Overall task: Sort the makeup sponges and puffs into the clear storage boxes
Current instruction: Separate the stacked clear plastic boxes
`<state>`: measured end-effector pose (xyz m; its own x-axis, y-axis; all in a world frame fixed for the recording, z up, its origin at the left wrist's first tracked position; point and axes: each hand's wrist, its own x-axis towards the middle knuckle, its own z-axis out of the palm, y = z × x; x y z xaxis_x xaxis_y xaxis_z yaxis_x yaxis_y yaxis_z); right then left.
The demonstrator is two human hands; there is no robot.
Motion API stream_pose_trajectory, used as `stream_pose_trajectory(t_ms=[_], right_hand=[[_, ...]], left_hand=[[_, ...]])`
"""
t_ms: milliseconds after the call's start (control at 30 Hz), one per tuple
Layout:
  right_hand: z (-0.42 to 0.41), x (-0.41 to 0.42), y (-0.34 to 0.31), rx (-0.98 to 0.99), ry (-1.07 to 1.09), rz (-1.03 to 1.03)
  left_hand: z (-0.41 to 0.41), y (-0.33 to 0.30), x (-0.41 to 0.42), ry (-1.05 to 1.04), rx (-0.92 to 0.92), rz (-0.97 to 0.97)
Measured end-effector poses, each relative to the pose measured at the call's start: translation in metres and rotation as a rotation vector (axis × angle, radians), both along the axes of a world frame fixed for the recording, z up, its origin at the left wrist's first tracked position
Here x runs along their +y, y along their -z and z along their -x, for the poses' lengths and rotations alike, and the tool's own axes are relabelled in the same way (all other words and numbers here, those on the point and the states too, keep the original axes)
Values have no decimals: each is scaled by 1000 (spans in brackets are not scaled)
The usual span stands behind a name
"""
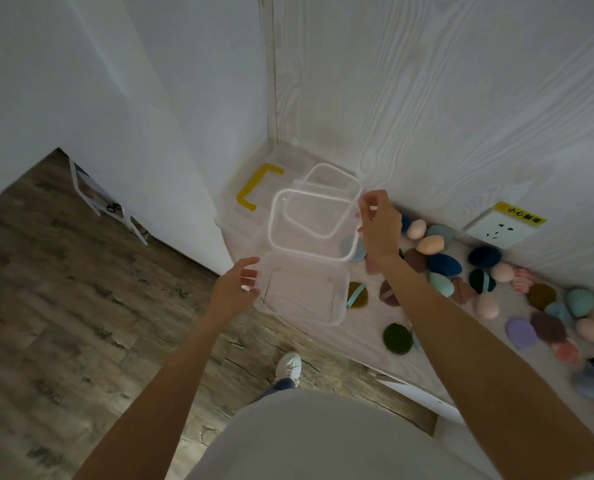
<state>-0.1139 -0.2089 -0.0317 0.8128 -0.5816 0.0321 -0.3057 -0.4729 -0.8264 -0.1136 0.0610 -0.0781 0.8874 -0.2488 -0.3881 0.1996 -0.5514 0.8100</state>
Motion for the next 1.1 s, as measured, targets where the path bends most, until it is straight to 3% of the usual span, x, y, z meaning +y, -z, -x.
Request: stream_pose_trajectory(t_ms=[167,300,500,600,733,900,1000,1100], right_hand=[[25,1,16,30,-234,146],[31,8,27,89,-272,77],[41,4,25,156,-320,20],[52,4,15,168,-309,26],[85,0,-9,240,-203,73],[171,-21,-3,369,11,176],[223,-35,10,459,134,219],[253,-52,14,524,374,87]], left_hand=[[9,-3,-4,-109,102,111],[13,-4,-8,-121,124,94],[16,-11,-7,33,-197,-257],[15,-22,-10,115,-423,-281],[4,-41,-43,343,-612,-76],[5,-43,-126,771,-563,98],[28,-31,-185,931,-476,48],[53,-17,-236,1160,-490,-115]])
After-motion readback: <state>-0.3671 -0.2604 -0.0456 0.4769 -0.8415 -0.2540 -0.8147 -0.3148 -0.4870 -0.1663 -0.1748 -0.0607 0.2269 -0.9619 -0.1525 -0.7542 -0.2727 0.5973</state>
